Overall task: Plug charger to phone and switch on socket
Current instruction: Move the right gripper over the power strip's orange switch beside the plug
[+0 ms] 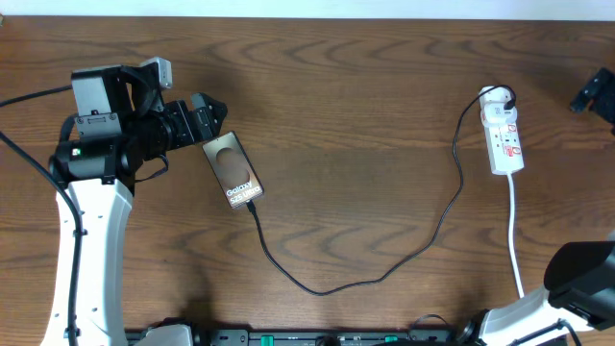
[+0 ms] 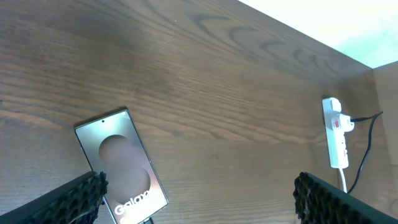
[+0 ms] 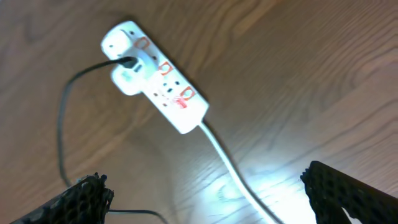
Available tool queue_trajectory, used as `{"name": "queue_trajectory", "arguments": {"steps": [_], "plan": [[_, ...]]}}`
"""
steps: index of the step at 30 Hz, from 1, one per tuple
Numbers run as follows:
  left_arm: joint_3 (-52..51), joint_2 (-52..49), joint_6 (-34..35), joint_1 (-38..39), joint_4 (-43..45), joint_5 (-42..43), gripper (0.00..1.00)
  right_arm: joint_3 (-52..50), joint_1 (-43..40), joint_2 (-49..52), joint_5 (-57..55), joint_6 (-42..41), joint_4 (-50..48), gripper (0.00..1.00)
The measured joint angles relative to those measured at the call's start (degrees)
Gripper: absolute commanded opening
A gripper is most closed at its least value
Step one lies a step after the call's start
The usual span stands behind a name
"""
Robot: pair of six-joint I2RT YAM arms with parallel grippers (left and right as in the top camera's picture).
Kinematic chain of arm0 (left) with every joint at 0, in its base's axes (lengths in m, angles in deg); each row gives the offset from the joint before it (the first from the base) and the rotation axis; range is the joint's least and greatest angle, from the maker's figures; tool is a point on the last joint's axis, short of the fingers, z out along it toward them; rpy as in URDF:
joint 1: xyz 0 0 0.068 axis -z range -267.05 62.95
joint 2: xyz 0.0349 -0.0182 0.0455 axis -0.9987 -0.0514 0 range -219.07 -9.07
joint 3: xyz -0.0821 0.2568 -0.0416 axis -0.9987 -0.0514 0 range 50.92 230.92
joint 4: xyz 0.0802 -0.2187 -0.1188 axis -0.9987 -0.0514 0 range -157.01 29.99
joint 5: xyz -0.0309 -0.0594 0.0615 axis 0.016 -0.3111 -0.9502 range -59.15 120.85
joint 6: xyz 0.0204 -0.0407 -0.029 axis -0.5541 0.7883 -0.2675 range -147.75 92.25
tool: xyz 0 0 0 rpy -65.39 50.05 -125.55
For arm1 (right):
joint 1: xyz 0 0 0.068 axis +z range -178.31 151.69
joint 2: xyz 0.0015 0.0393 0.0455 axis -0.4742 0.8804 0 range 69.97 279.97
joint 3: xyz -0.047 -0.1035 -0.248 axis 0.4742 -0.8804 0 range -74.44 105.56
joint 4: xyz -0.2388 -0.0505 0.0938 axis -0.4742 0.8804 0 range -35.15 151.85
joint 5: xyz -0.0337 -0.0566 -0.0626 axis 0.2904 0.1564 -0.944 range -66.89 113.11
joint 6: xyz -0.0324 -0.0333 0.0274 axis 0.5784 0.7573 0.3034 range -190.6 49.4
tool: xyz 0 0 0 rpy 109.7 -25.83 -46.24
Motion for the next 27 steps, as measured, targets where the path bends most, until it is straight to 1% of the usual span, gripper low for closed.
{"name": "queue_trajectory", "arguments": {"steps": [4,7,16,19,21,27], "plan": [[0.0,0.0,0.0,0.0,0.0,0.0,0.98,-2.5,-0.2,1.8,-0.1,4.1,-1.6,0.99],[0.0,0.0,0.0,0.0,0.3,0.0,0.98,-3.1,-0.2,5.4,1.6,7.7,-2.7,0.99],[0.0,0.0,0.0,0.0,0.7,0.0,0.98,-4.0,-0.2,17.0,12.1,19.8,-8.2,0.99],[0.0,0.0,0.0,0.0,0.7,0.0,0.98,-4.1,-0.2,18.5,16.3,24.7,-9.5,0.99],[0.0,0.0,0.0,0.0,0.6,0.0,0.98,-4.2,-0.1,18.7,17.8,26.5,-10.4,0.99],[0.0,0.0,0.0,0.0,0.6,0.0,0.98,-4.2,0.9,18.9,20.4,29.5,-13.6,0.99]]}}
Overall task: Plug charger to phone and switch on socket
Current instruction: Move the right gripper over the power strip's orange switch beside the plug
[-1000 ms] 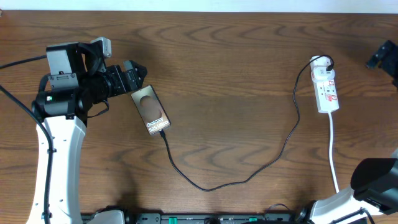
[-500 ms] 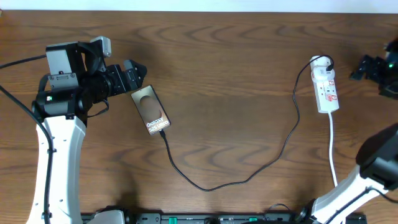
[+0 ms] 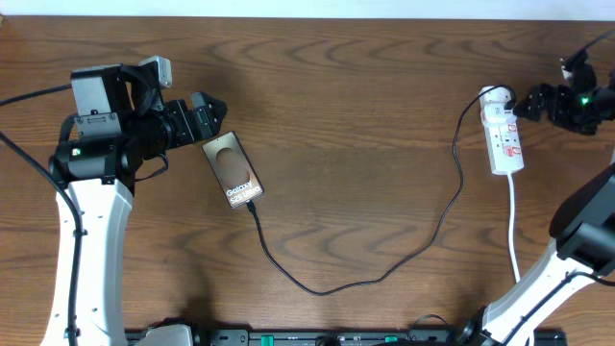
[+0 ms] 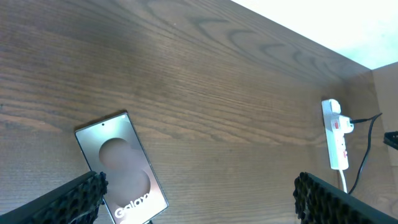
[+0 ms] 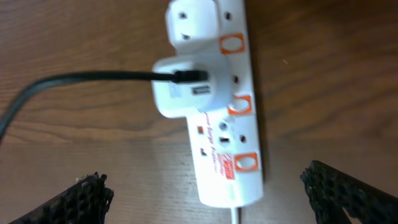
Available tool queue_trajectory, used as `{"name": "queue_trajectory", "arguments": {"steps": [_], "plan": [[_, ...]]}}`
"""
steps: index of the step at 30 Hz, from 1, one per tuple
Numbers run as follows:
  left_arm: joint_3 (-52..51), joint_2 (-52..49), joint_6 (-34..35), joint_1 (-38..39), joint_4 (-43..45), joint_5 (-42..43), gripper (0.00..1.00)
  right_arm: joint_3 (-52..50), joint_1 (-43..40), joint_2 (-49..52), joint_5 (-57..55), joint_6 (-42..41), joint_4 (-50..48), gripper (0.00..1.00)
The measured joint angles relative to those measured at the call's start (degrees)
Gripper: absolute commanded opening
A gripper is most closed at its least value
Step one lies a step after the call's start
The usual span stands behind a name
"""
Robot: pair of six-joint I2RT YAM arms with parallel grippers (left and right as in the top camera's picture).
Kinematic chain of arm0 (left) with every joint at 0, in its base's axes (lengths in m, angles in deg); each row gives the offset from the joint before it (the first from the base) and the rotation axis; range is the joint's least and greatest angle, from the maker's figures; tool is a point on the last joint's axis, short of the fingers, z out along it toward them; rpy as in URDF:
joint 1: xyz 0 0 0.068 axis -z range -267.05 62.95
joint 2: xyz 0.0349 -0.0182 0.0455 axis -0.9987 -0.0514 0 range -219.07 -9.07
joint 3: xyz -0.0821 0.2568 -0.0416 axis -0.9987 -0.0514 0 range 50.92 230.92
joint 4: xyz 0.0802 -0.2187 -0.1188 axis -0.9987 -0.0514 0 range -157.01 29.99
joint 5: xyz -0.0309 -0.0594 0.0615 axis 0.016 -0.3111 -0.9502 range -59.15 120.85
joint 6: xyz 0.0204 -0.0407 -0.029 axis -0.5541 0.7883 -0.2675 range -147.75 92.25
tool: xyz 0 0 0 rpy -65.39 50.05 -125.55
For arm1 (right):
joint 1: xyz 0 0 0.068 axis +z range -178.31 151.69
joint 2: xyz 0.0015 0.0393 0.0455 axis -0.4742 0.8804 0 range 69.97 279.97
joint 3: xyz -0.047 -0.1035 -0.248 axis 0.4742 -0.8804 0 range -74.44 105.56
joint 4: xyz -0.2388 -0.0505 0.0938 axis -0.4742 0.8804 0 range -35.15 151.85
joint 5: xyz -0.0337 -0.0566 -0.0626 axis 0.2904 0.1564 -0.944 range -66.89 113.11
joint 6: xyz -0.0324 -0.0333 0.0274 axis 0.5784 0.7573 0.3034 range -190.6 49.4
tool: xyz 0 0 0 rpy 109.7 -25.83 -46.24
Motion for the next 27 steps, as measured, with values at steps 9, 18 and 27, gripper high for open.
{"name": "queue_trajectory", "arguments": {"steps": [9,18,27], "plan": [[0.0,0.0,0.0,0.0,-0.2,0.0,0.98,0.0,2.8,3.9,1.9,0.7,-1.2,0.99],[0.0,0.0,0.0,0.0,-0.3,0.0,0.98,0.0,3.7,7.3,2.2,0.9,-1.7,0.95],[0.0,0.0,0.0,0.0,-0.5,0.0,0.98,0.0,3.9,10.3,2.3,0.8,-1.9,0.95]]}}
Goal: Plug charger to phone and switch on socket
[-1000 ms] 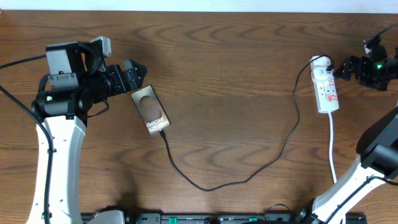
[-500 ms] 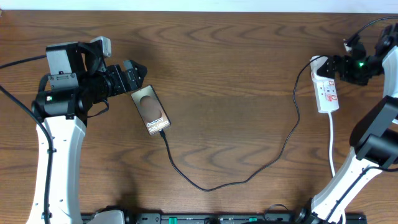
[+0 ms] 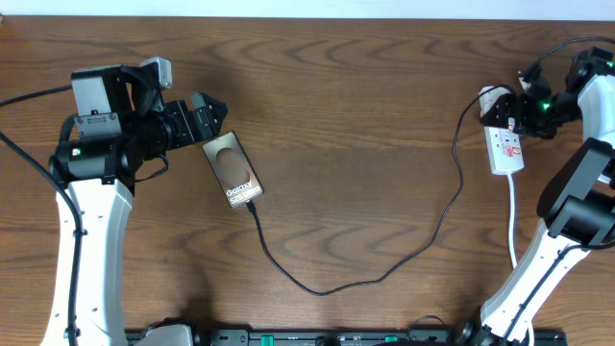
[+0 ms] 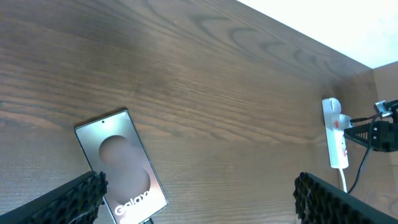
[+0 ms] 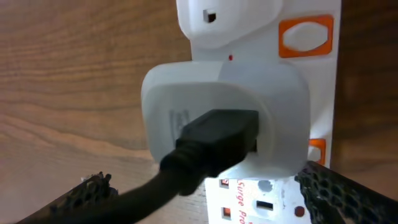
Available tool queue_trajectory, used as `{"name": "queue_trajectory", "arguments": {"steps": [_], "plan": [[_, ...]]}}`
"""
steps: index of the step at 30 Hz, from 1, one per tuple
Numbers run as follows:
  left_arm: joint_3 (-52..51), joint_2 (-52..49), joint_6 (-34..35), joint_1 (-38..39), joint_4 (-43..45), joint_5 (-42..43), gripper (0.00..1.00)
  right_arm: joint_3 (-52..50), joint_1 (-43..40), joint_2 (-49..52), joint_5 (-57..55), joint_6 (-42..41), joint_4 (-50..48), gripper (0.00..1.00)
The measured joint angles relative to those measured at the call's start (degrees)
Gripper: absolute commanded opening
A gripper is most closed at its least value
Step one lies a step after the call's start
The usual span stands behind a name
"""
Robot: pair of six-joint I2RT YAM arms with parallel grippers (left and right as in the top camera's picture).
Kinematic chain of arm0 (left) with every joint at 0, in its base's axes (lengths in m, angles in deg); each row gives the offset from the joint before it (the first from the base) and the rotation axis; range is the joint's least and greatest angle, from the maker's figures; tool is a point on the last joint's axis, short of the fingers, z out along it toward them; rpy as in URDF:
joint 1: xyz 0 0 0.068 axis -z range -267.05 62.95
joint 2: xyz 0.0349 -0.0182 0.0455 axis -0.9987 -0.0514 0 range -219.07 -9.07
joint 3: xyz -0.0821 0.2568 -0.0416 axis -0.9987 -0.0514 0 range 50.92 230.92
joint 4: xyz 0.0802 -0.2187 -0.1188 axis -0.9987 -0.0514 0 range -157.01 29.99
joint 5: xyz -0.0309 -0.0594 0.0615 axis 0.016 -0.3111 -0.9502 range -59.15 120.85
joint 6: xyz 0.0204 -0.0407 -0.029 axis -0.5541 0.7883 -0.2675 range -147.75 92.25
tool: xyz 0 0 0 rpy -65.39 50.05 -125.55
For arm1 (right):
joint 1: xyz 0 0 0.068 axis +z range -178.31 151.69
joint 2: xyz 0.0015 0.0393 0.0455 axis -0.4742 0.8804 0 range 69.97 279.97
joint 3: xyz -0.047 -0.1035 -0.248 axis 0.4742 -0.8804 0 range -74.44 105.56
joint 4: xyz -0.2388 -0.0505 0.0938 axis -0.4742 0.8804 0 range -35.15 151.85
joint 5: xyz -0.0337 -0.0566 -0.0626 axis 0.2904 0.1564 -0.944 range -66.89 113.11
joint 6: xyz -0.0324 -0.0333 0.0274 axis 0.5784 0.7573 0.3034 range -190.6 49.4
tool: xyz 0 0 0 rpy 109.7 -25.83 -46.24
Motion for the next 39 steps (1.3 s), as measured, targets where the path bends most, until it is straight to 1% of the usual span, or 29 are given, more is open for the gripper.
{"name": "queue_trajectory", "arguments": {"steps": [18,24,39], "plan": [[0.0,0.0,0.0,0.0,0.0,0.0,0.98,0.0,0.4,0.0,-0.3,0.6,-2.0,0.95],[0.0,0.0,0.0,0.0,-0.1,0.0,0.98,0.0,0.8,0.1,-0.2,-1.1,-3.2,0.97],[0.0,0.0,0.0,0.0,-0.1,0.0,0.98,0.0,1.3,0.1,-0.8,-8.5,-4.1,0.98]]}}
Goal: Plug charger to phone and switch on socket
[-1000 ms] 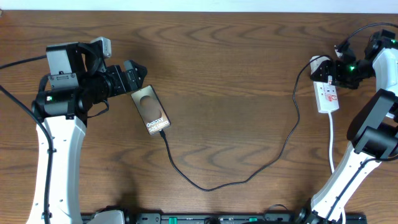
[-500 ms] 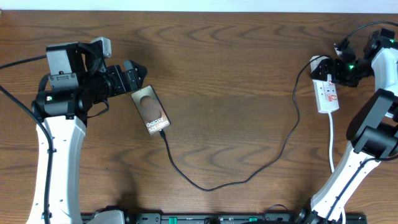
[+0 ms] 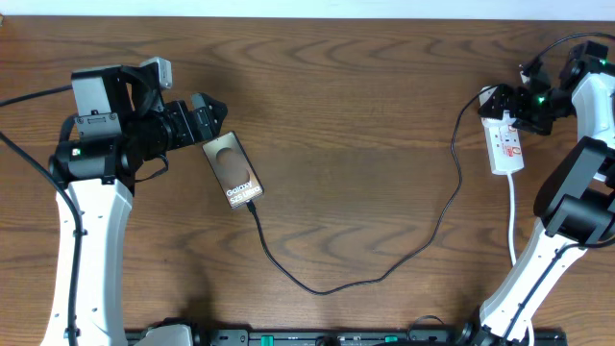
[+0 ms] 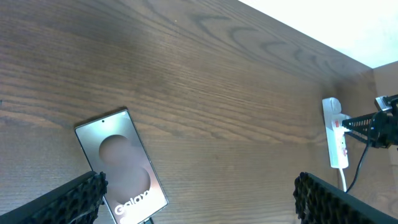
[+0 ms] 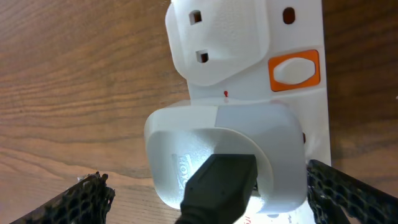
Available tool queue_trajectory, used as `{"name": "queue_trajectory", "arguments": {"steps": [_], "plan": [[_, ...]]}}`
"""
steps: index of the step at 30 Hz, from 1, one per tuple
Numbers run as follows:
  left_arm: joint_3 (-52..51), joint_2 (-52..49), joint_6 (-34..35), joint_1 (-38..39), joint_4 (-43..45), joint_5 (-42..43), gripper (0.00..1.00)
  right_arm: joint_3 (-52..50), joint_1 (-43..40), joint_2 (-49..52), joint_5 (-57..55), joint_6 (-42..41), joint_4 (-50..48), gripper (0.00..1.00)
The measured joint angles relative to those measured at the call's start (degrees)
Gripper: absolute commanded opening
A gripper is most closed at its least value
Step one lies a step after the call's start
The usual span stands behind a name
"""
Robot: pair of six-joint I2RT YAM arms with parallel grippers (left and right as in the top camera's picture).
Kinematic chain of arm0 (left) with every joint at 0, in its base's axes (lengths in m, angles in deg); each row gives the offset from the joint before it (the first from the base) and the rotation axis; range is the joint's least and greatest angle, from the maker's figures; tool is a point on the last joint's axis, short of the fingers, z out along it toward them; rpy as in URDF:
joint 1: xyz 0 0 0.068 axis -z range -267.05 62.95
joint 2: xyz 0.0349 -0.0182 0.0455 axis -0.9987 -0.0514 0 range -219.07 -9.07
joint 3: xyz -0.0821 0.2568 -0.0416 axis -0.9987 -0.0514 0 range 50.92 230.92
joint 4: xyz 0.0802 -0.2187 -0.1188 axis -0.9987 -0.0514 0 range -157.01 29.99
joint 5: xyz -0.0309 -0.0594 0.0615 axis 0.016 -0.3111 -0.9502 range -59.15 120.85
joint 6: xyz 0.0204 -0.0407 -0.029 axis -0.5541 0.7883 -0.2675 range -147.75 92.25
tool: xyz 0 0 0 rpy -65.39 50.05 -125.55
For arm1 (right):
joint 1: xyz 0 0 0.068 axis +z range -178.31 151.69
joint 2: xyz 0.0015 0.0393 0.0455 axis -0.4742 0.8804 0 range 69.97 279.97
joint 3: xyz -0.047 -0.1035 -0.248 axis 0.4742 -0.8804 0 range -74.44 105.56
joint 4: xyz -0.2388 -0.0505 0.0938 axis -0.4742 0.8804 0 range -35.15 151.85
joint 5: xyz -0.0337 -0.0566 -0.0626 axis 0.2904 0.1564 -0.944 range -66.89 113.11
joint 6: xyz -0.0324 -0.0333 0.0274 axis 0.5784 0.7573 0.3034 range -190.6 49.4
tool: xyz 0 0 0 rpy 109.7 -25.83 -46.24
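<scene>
The phone (image 3: 235,171) lies face up on the wooden table, "Galaxy" on its screen. A black cable (image 3: 384,274) meets its lower edge and runs to the white charger adapter (image 5: 224,155) seated in the white power strip (image 3: 504,139). An orange switch (image 5: 295,68) sits beside the strip's end socket. My right gripper (image 5: 217,202) is open and hovers close over the adapter, with fingers (image 5: 348,193) on either side of it. My left gripper (image 4: 199,202) is open just beyond the phone's (image 4: 121,165) top end, holding nothing.
The strip's white lead (image 3: 514,231) runs toward the near table edge at the right. The black cable loops across the middle of the table. The table's far edge (image 3: 307,17) borders a pale surface.
My right gripper has shifted slightly toward the strip's far end, so the end socket and its orange switch now show more fully. The left arm, phone and cable have not moved.
My right gripper was first high at the table's right edge, looking down on the whole strip. Then it was nearer, by the strip's far end. Then it was close over the adapter, where it stays, open. The left gripper stayed open by the phone throughout.
</scene>
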Motion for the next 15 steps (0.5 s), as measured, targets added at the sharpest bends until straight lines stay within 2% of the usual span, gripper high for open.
{"name": "queue_trajectory", "arguments": {"steps": [15], "plan": [[0.0,0.0,0.0,0.0,0.0,0.0,0.98,0.2,0.0,0.0,0.1,-1.1,1.0,0.99]]}}
